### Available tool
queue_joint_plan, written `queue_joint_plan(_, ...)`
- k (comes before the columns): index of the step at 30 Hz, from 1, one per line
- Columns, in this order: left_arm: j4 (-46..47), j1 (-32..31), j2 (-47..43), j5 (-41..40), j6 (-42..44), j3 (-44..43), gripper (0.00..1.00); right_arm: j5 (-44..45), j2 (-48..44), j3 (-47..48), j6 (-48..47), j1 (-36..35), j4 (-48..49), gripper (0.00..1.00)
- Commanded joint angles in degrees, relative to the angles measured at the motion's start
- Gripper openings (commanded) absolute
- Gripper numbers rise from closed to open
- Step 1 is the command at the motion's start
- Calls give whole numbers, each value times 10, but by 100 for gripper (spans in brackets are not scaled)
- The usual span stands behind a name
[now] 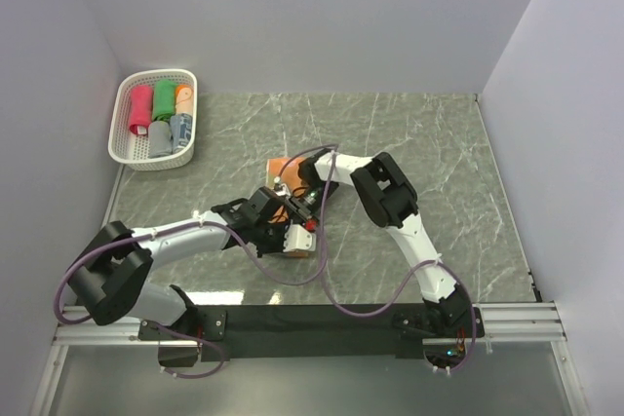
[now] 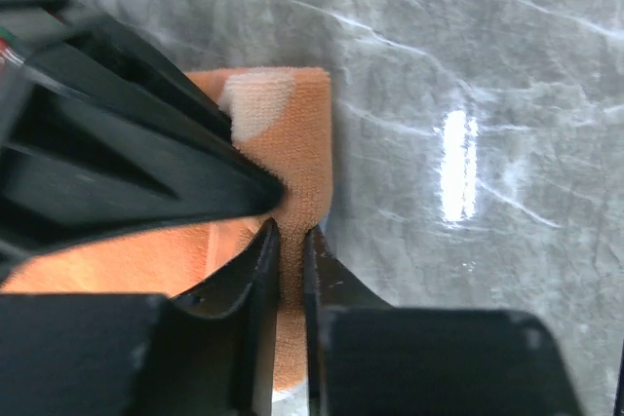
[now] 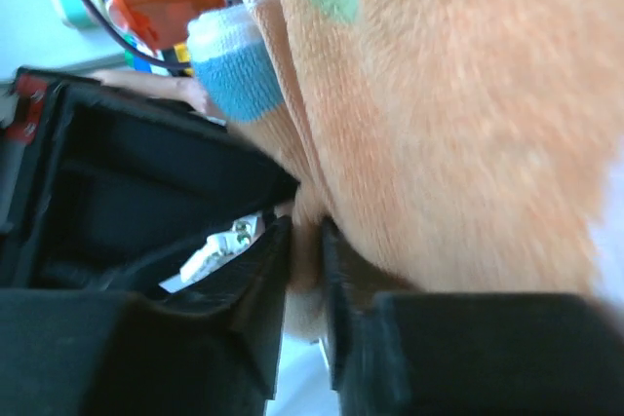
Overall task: Roll the towels
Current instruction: Roll the towel
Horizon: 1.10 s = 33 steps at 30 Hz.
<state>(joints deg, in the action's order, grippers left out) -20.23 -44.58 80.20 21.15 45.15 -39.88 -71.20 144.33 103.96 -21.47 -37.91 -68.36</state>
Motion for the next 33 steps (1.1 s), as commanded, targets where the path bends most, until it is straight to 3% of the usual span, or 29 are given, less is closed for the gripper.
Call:
queue_joint_plan(1,-93,-1,-1,-17,-4,42,12,24,-37,-20,22,36,18,30)
queue_joint_plan(3,-100,-1,-3,-11,-3,45,7,21,-56,-23,17,50,18,37)
queue_joint_plan(7,-125,10,13,20,-14,27,1,35,-108,-39,29,71,47,39)
queue_joint_plan(12,-189,61,72,110,-2,-29,1,107,-245,-118,118,112,202,42)
queue_joint_plan(20,-370,151,257,195,44,-221,1,228,-413,-233,157,192,341,47)
queue_joint_plan(26,-480,189,399,251,28,-371,1,286,-536,-328,120,194,390,49)
queue_joint_plan(33,-554,218,534,257,24,-502,1,365,-661,-415,50,123,424,48)
